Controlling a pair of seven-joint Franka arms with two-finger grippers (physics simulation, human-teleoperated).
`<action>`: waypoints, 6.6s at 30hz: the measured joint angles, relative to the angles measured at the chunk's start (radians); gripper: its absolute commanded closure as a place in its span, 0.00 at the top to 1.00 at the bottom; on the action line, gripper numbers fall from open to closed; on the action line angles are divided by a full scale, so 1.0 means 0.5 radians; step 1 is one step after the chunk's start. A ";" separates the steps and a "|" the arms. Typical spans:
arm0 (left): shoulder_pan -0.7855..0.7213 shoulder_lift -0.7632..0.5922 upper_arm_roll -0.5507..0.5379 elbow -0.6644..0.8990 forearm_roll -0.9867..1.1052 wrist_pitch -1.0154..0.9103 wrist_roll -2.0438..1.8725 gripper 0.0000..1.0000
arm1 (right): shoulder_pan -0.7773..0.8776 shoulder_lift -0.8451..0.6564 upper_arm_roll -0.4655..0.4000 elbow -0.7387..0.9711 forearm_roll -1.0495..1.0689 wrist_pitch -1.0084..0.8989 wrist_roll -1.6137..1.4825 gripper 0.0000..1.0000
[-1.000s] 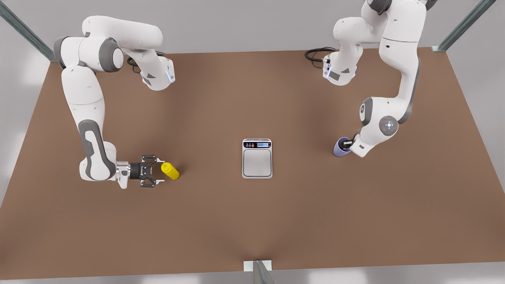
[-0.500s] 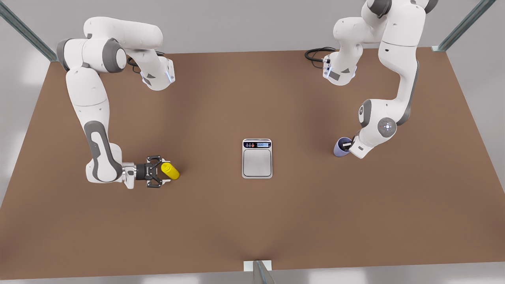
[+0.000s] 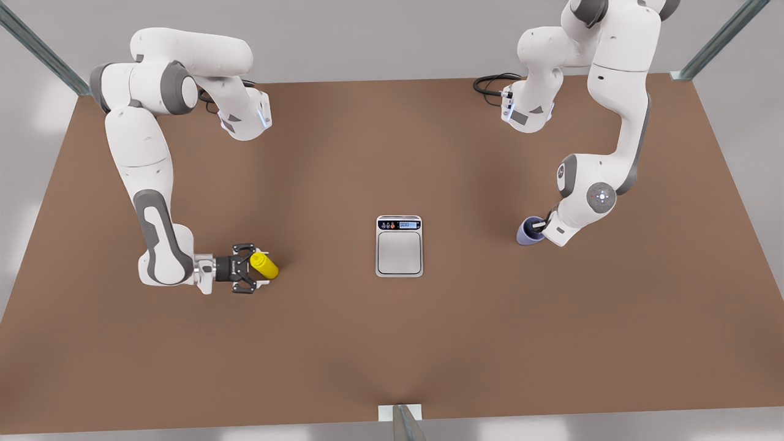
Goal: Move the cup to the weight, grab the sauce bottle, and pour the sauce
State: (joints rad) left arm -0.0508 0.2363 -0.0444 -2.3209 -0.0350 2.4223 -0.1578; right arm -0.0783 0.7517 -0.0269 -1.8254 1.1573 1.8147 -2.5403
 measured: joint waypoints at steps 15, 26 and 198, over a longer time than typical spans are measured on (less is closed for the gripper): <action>0.004 -0.021 0.018 0.022 0.148 0.009 -0.026 0.21 | -0.003 0.003 0.017 0.006 0.002 -0.006 0.006 0.66; -0.229 0.045 -0.040 0.277 0.013 -0.084 -0.310 0.21 | -0.006 0.003 0.017 0.018 0.003 -0.015 0.018 0.60; 0.077 -0.111 -0.028 1.555 0.119 -1.447 -0.050 1.00 | -0.135 0.230 0.187 0.537 -0.213 -0.067 0.518 0.67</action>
State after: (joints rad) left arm -0.0122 0.1811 -0.0583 -1.5432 0.0244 1.6990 -0.1825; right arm -0.1455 0.8667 0.0666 -1.5570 1.0508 1.7810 -2.2810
